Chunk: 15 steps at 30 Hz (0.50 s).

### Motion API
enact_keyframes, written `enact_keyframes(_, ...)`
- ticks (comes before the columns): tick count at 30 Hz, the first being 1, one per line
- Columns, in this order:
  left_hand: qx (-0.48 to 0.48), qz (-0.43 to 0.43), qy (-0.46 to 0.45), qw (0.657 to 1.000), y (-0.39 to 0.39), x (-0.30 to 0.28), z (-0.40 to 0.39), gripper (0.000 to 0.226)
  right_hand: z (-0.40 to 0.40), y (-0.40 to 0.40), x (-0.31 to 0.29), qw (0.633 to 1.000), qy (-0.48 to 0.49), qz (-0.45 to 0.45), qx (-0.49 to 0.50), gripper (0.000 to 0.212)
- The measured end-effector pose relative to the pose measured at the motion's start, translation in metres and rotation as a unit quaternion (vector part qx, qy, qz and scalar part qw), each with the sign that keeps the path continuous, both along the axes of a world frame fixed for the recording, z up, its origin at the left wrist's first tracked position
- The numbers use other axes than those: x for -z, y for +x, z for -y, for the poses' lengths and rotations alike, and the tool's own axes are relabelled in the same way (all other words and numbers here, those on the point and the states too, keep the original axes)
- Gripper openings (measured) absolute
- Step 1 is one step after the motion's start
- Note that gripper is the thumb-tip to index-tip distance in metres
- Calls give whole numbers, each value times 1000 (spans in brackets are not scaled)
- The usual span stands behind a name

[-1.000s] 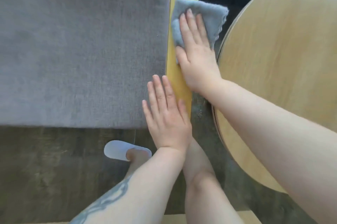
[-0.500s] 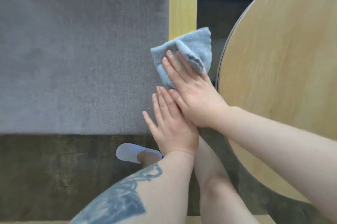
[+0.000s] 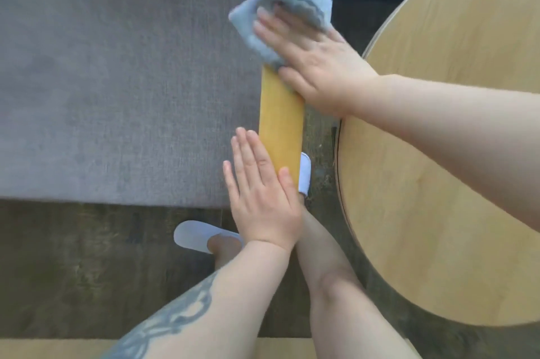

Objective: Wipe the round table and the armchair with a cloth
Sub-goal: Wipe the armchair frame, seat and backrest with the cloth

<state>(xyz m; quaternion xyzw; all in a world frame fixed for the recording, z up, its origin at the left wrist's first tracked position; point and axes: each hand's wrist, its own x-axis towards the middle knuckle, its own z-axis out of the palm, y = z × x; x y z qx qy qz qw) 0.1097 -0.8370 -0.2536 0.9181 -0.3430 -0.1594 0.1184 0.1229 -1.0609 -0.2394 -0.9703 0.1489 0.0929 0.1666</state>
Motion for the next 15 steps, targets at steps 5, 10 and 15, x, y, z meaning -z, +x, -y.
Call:
enact_keyframes(5,9,-20,-6,1000,-1,-13,5,65,-67,-29,-5,999,32,13,-20,57)
enact_keyframes(10,-48,-65,-57,995,17,-7,54,63,53,14,-2,998,-8,-9,-61,57)
enact_keyframes(15,-46,41,-27,998,25,8,71,57,-30,-2,6,991,51,61,109,58)
